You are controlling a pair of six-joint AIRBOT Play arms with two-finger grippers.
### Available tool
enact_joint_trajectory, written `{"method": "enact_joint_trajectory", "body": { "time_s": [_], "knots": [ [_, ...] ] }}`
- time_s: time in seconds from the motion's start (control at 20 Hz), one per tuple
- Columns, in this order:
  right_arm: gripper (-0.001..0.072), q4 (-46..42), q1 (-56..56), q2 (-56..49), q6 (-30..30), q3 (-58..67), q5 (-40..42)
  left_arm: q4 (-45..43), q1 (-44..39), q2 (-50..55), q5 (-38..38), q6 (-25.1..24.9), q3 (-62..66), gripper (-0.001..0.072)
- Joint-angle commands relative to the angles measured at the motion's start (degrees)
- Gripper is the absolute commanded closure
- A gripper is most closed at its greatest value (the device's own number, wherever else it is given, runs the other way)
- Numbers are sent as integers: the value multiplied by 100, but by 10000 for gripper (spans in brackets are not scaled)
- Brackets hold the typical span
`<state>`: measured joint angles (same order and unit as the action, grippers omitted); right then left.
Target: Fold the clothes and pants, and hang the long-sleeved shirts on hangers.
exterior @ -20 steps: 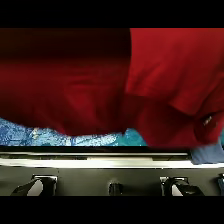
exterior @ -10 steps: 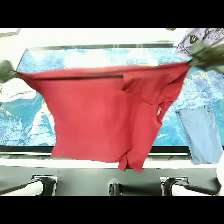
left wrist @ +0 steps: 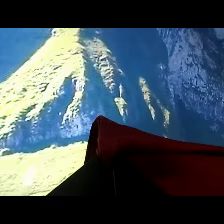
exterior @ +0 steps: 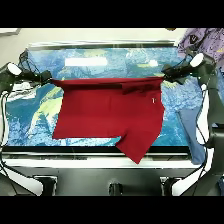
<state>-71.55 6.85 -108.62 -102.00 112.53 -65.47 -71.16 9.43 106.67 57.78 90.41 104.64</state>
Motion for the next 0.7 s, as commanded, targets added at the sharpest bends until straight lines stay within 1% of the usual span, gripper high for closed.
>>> {"method": "enact_joint_trajectory", "body": {
  "time_s": [0.0, 0.2, 0.35, 0.5, 0.65],
  "knots": [
    [682, 11, 2, -151, 162, 11, 96, -2, -35, 236, -31, 4, 225, 696],
    [682, -339, 2, -151, 170, 7, -780, -55, -35, 345, 1067, 22, 210, 696],
    [682, -680, 2, -153, 170, 4, -1558, -354, -61, 424, 1838, 92, 179, 696],
    [682, -796, 2, -164, 170, -22, -2035, -450, -125, 431, 2118, 129, -37, 696],
    [682, -802, 2, -216, 168, -216, -2129, -433, -251, 455, 2284, 264, -339, 695]
  ]
}}
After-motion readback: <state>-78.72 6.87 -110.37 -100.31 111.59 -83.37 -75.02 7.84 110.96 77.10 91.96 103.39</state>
